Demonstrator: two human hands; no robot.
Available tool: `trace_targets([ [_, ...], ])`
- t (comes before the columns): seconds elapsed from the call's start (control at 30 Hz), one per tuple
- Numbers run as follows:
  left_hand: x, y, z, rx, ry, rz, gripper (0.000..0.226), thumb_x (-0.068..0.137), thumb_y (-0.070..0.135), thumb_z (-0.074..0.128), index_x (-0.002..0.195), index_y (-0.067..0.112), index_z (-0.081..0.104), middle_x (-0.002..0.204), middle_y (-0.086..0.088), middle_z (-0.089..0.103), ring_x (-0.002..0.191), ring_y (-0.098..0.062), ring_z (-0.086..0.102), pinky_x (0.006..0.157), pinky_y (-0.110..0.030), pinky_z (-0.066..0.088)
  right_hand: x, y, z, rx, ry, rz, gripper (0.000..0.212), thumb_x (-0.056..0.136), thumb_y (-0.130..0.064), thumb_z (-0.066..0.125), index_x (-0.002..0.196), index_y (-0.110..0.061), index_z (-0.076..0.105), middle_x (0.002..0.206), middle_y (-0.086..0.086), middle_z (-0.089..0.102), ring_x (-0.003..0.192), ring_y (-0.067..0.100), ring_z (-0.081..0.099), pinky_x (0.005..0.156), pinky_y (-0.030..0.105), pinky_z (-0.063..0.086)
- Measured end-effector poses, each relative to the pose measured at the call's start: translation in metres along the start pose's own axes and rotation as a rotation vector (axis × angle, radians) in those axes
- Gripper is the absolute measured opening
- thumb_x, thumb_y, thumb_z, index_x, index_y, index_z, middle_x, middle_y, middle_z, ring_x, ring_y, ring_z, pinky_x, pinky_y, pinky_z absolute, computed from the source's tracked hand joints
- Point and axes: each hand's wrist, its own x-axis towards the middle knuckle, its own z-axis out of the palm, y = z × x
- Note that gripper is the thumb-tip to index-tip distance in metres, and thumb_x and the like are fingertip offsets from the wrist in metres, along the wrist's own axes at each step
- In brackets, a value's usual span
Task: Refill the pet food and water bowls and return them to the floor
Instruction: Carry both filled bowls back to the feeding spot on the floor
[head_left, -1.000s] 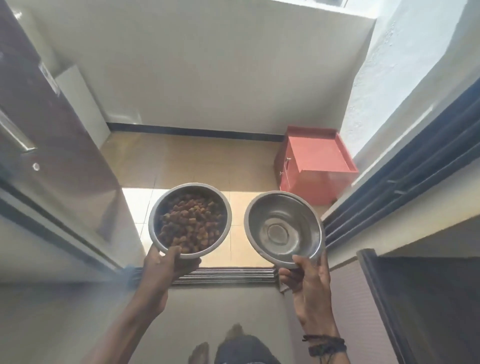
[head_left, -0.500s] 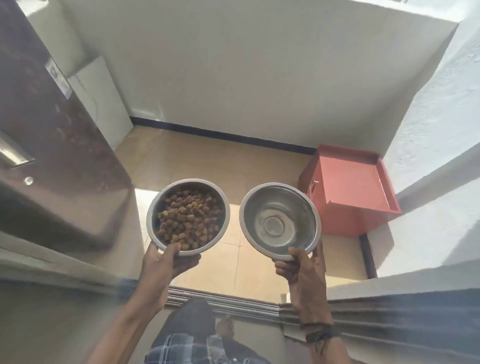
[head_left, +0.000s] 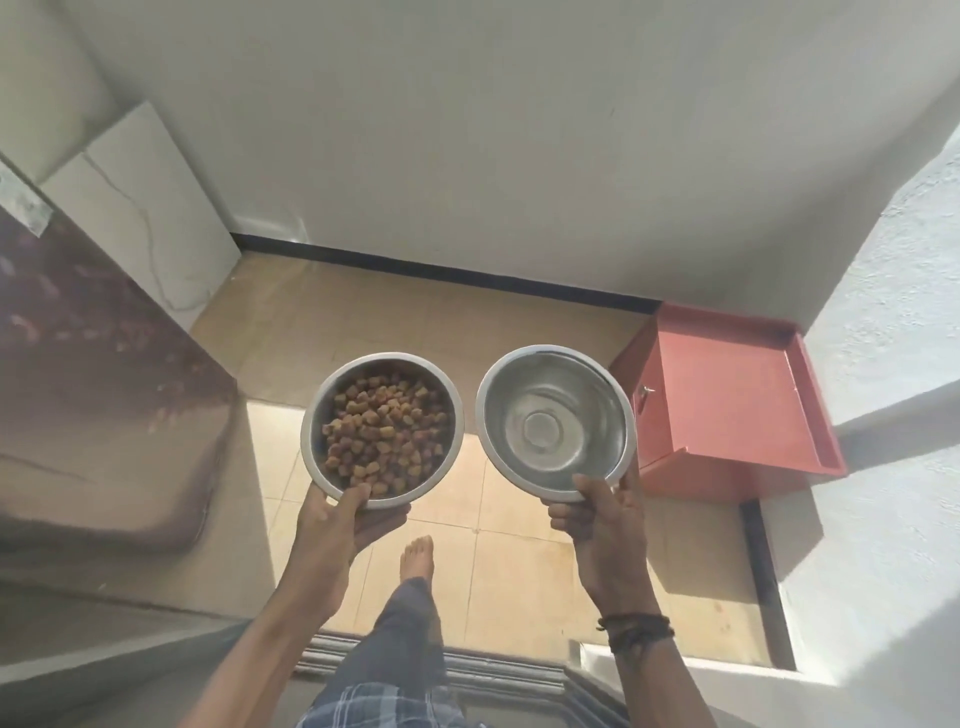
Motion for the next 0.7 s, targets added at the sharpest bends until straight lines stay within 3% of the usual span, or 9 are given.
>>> trace_targets([
  [0.2, 0.094, 0.015, 0.021, 0.024, -0.04, -0.092, 0.042, 0.102, 0.006, 0.047, 0.14, 0.02, 0.038, 0.122, -0.022, 0.065, 0.09, -0.036, 0.074, 0.087, -0.044, 0.058, 0.085, 0.01, 0.016, -0.034, 0.056, 0.036, 0.059, 0.092, 0.009, 0.052, 0.139, -0.026, 0.047, 0.067, 0.009, 0.067, 0.044, 0.024, 0.064, 0.04, 0.024, 0.049],
  [0.37, 0.165, 0.005, 0.03, 0.01, -0.017, -0.132, 0.041, 0.101, 0.005, 0.049, 0.135, 0.027, 0.042, 0.116, -0.017, 0.069, 0.091, -0.035, 0.074, 0.081, -0.038, 0.061, 0.156, 0.041, 0.021, -0.073, 0.059, 0.105, 0.062, 0.091, 0.007, 0.053, 0.14, -0.029, 0.043, 0.08, 0.014, 0.069, 0.047, 0.027, 0.064, 0.041, 0.026, 0.049],
  [0.47, 0.214, -0.022, 0.033, 0.04, -0.009, -0.141, 0.041, 0.098, 0.01, 0.054, 0.135, 0.025, 0.042, 0.121, -0.013, 0.066, 0.095, -0.032, 0.074, 0.082, -0.038, 0.061, 0.205, 0.075, 0.018, -0.124, 0.055, 0.135, 0.079, 0.087, 0.002, 0.057, 0.151, -0.036, 0.03, 0.102, 0.013, 0.071, 0.047, 0.025, 0.064, 0.043, 0.026, 0.051],
  [0.53, 0.247, -0.051, 0.032, 0.047, -0.009, -0.168, 0.044, 0.101, 0.008, 0.05, 0.141, 0.023, 0.037, 0.126, -0.012, 0.064, 0.097, -0.032, 0.073, 0.085, -0.04, 0.06, 0.232, 0.104, 0.013, -0.136, 0.062, 0.167, 0.083, 0.093, 0.008, 0.051, 0.151, -0.044, 0.026, 0.113, 0.015, 0.069, 0.043, 0.022, 0.065, 0.042, 0.024, 0.052],
  [0.7, 0.339, -0.141, 0.027, 0.072, 0.031, -0.214, 0.048, 0.101, 0.007, 0.048, 0.144, 0.023, 0.035, 0.129, -0.012, 0.064, 0.1, -0.031, 0.072, 0.09, -0.042, 0.058, 0.308, 0.191, -0.011, -0.139, 0.053, 0.211, 0.084, 0.092, 0.011, 0.051, 0.151, -0.044, 0.027, 0.118, 0.015, 0.068, 0.042, 0.021, 0.065, 0.039, 0.022, 0.052],
])
